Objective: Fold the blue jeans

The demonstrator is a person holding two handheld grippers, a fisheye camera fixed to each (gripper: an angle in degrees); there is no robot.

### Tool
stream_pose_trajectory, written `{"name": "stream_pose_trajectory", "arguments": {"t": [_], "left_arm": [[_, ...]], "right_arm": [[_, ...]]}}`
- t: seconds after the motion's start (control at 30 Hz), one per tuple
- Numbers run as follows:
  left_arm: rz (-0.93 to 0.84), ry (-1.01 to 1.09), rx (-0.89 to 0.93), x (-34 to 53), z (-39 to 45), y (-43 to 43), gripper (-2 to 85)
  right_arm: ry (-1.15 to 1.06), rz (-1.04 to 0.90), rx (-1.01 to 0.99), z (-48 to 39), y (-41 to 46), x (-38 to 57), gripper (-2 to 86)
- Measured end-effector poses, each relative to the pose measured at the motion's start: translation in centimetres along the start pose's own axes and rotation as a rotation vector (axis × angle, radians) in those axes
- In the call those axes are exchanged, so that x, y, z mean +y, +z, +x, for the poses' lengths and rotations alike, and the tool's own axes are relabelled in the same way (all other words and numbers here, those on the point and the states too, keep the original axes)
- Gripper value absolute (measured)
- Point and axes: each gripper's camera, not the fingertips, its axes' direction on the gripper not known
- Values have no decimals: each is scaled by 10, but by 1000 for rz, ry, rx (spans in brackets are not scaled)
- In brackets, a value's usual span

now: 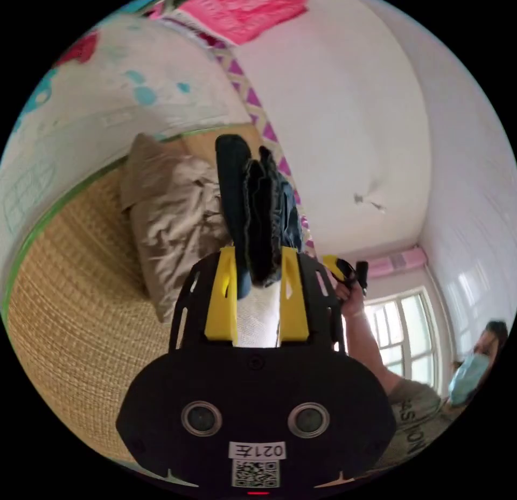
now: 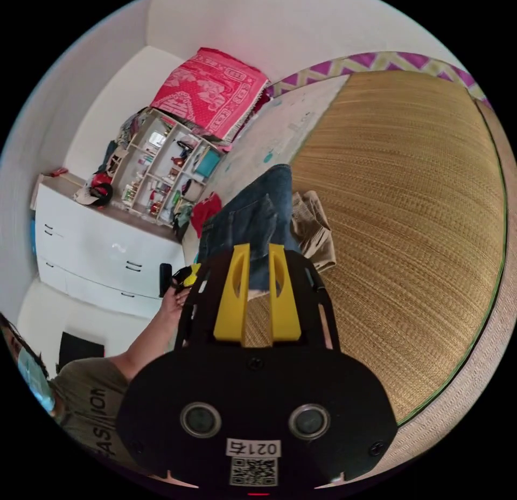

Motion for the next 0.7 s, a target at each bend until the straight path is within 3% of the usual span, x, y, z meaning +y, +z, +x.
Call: {"name": "stream_pose_trajectory", "arguments": {"t": [0.07, 0.13, 0.37, 0.53, 0.7], "left_arm": [[-80, -181, 123, 16, -71, 8, 87], [-59, -209, 201, 40, -94, 2, 61], [-266, -34, 170, 148, -61, -4, 1], [-410, 33, 192, 215, -4, 26, -9], [-544, 187, 240, 254, 81, 83, -9]], "right_arm": [[-3, -33, -52, 3, 9, 22, 33], [-10, -73, -81, 8, 12, 59, 16], [112, -188, -114, 61, -40, 285, -5], [254, -70, 37, 67, -139, 429, -6], [387, 298, 342, 24, -287, 568, -5]]}}
